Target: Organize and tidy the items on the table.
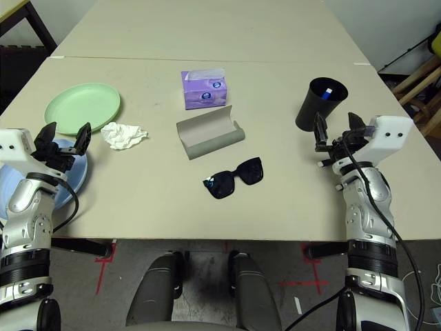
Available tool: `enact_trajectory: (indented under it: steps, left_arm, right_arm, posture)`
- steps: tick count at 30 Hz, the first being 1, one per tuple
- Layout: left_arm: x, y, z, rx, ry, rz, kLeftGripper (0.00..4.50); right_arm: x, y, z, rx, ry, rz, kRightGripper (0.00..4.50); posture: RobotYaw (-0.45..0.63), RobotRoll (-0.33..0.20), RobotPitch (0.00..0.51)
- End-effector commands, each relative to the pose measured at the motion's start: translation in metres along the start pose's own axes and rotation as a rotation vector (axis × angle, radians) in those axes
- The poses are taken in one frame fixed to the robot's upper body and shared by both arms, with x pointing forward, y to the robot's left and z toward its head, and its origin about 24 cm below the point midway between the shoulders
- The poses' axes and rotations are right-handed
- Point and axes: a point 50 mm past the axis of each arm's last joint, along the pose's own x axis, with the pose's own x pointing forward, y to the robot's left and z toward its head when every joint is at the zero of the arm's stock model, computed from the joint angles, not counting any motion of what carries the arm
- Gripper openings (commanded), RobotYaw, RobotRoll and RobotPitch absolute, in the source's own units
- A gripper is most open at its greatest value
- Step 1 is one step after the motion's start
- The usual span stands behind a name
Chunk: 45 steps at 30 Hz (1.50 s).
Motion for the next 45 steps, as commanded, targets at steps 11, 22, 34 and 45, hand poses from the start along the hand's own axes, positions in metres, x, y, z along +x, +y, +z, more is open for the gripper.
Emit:
enact_trajectory:
  steps: [11,22,34,45]
  left_arm:
    - [0.0,0.002,-0.006,-0.009,0.003,0.021,4.5]
    - [0.002,0.004,-0.008,-0.003,0.004,0.019,4.5]
    - [0.005,0.003,-0.008,0.004,-0.002,0.001,4.5]
    - [0.002,0.004,-0.008,0.011,-0.002,0.004,4.5]
  right_arm:
    - [-0.002,-0.004,-0.003,-0.009,0.007,-0.007,4.47]
    - [0.0,0.0,-0.002,0.006,0.021,0.073,4.47]
    - [0.002,0.036,0.01,-0.053,0.028,0.537,4.47]
    - [-0.01,0.084,0.015,-0.02,0.101,1.12,4.47]
  posture:
    - [0.15,0.0,0.164]
    - [0.14,0.0,0.16]
    - [0.15,0.0,0.162]
    - [0.17,0.0,0.166]
